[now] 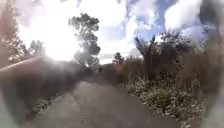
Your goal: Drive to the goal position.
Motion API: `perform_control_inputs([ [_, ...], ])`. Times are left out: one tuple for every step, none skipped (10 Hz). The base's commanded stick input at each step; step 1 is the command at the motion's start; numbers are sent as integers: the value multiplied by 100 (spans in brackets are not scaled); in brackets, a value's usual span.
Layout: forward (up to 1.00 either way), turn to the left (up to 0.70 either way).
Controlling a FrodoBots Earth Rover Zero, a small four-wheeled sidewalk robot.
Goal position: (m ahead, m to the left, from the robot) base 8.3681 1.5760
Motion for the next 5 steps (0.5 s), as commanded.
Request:
perform_control_inputs([
  [50,1],
  [50,1],
  [50,1],
  [50,1],
  [50,1],
])
